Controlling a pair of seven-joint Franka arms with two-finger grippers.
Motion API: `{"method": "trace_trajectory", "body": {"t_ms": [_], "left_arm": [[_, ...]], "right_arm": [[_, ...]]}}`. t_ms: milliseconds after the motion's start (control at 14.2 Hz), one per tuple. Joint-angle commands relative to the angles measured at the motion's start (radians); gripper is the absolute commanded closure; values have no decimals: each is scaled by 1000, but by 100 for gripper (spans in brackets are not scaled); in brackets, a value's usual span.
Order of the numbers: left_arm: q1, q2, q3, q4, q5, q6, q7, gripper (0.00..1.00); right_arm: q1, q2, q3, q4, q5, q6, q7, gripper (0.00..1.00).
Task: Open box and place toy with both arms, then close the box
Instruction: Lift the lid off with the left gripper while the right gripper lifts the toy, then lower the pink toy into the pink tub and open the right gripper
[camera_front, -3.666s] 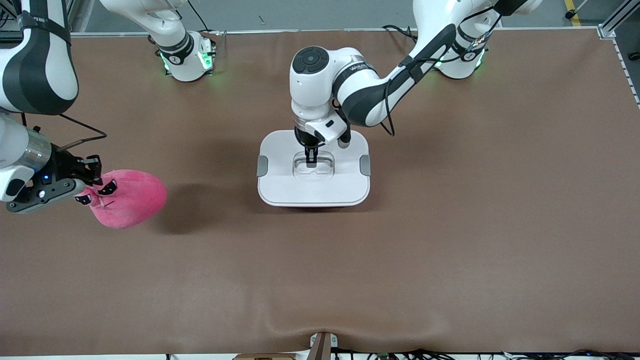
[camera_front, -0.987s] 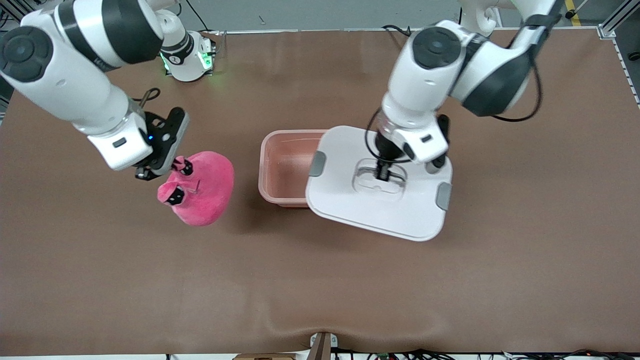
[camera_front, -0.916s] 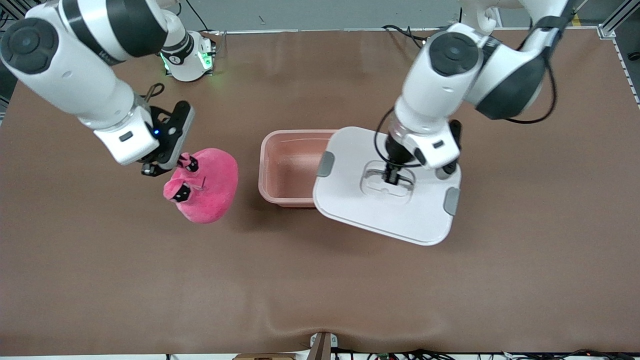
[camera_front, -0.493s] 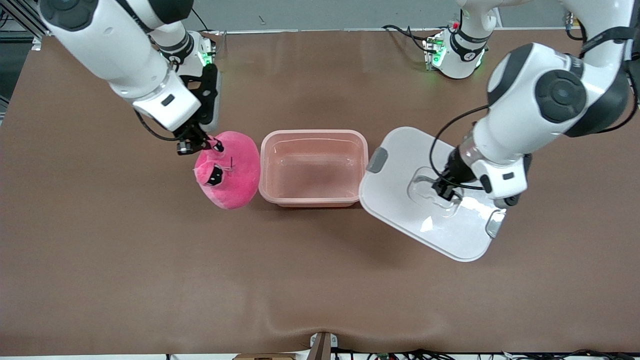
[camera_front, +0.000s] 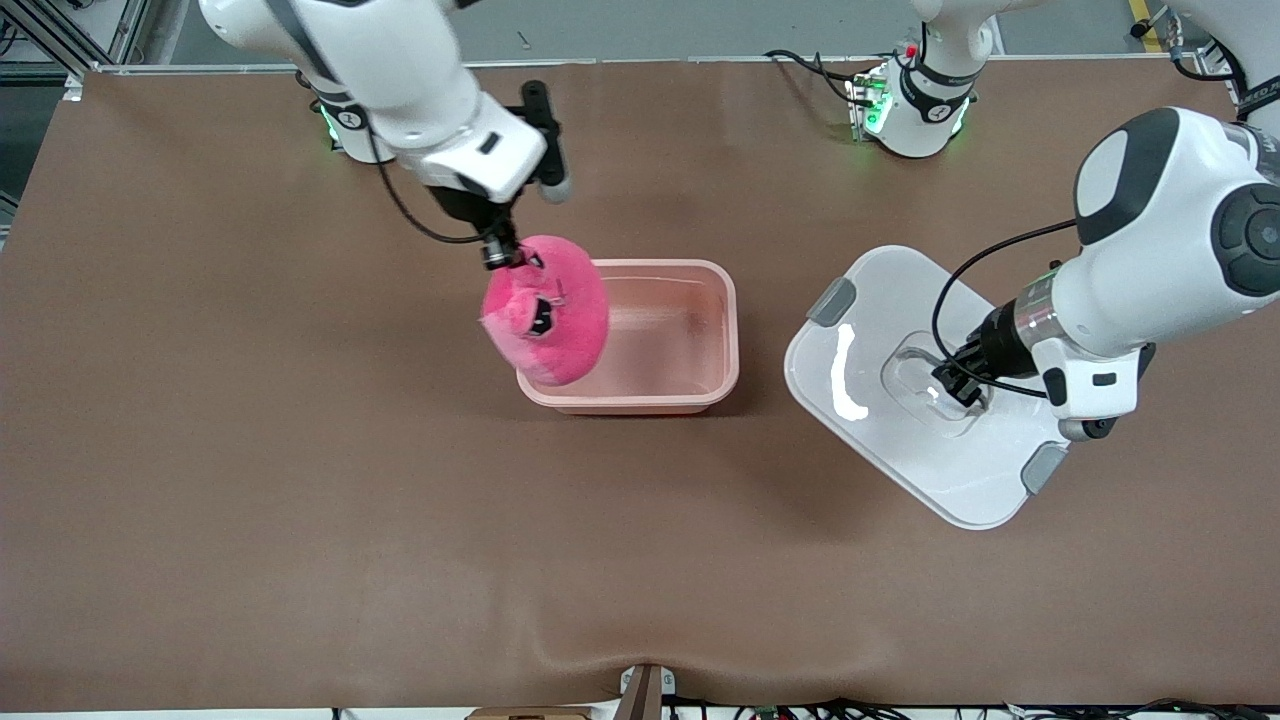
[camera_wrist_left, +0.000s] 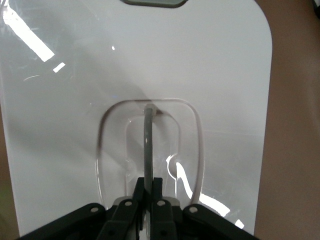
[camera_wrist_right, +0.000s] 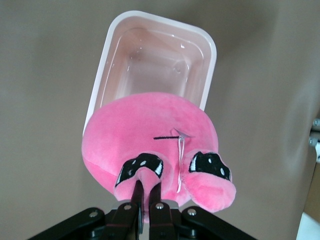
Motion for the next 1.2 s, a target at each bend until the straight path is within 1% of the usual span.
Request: {"method": "trace_trajectory", "body": {"t_ms": [0,211,423,775,987,1128], "left_arm": [[13,-19,-6,-24,-27,-18,21,100],[28,-5,-5,-24,-57,-18,25,100],[28,9,-6,-24,-59,-18,27,100],[28,24,-6,-32,-59,-18,27,100],[28,24,-6,-32,-59,-18,27,100],[28,20,-6,-32,-59,-20,28,100]], "right_arm": [[64,37,-13,4,-55,25,21,100],[84,43,-13,-4,-55,25,22,100],[84,62,-13,-9,-58,22,24,100],[77,60,-18,-27,-60,16,38,100],[74,54,-19,-29,-60,-31,111,100],[72,50,-21,-29,-63,-47,113,100]]}}
